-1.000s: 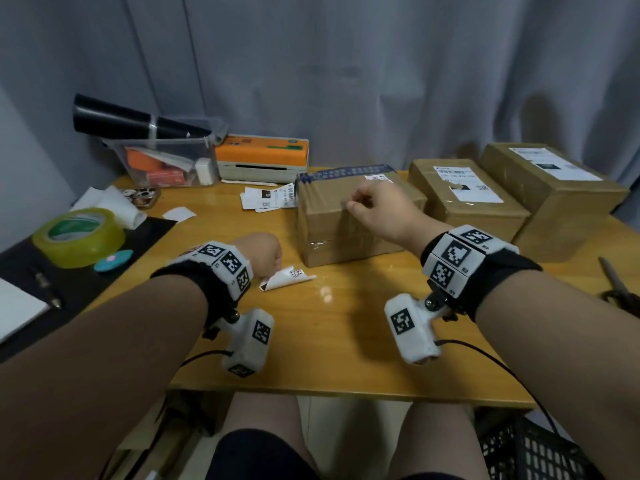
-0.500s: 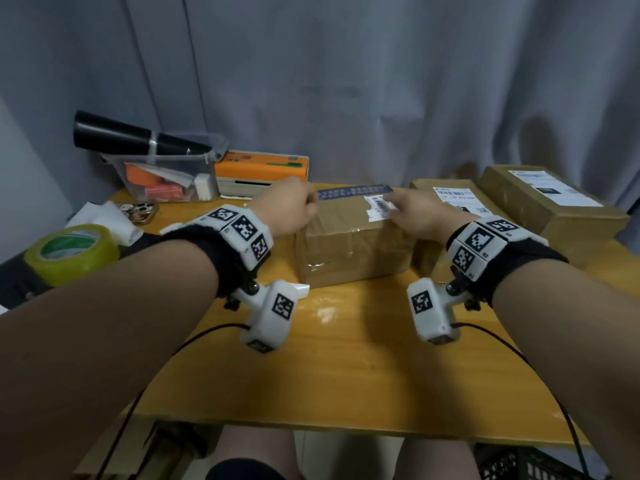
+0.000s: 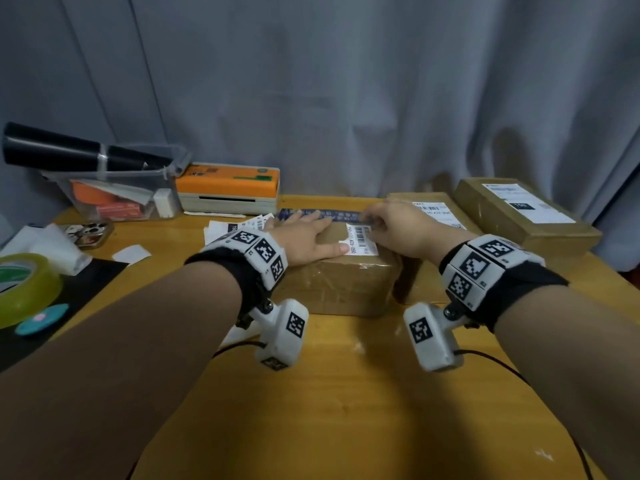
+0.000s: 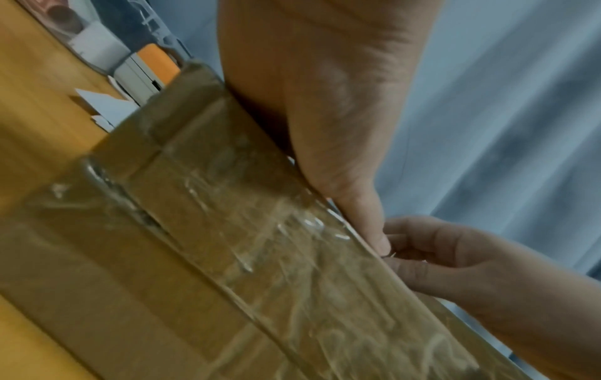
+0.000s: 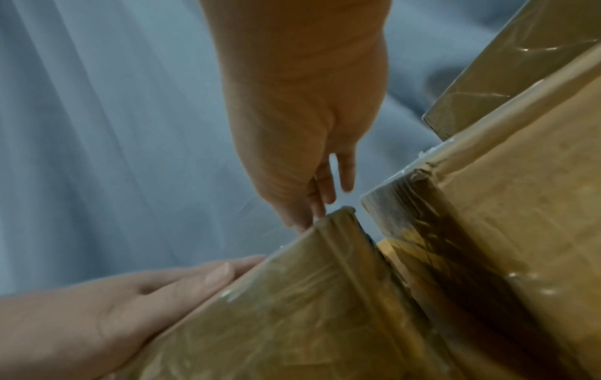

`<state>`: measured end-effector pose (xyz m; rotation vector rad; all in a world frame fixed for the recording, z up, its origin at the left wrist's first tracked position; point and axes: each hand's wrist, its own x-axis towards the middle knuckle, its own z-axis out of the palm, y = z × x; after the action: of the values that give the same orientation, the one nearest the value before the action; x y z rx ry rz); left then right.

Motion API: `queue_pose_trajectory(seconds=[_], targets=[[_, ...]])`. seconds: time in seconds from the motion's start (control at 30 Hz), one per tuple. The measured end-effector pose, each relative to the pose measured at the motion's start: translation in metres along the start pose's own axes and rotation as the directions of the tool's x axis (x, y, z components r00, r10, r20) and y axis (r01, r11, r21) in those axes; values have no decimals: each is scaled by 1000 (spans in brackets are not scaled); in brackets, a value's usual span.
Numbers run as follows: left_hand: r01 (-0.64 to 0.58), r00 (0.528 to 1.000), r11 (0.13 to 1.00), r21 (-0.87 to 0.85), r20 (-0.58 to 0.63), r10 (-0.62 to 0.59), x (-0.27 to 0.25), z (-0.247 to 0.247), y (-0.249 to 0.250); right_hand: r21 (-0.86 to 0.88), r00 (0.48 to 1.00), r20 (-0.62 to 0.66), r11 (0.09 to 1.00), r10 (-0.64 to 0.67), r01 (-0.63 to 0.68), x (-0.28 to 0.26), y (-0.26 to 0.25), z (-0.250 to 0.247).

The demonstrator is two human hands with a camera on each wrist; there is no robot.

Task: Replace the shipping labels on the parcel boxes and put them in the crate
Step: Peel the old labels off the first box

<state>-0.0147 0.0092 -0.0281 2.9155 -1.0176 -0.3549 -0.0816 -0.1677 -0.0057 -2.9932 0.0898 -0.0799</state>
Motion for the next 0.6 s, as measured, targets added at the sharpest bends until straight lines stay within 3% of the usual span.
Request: queue_pose_trajectory(seconds=[0.2,0.33,0.6], targets=[[-67,997,992,-111,36,71,5,-16,-6,51,992,125,998,-31,25,19,-3,4],[-37,998,992,-119,47,42,11,-21,-5,157,995,73,986,-63,51,27,-1,0],[-23,998,992,-120,51,29,11,-22,-3,123,1000,-8,992,-27,28,39,-8,4]])
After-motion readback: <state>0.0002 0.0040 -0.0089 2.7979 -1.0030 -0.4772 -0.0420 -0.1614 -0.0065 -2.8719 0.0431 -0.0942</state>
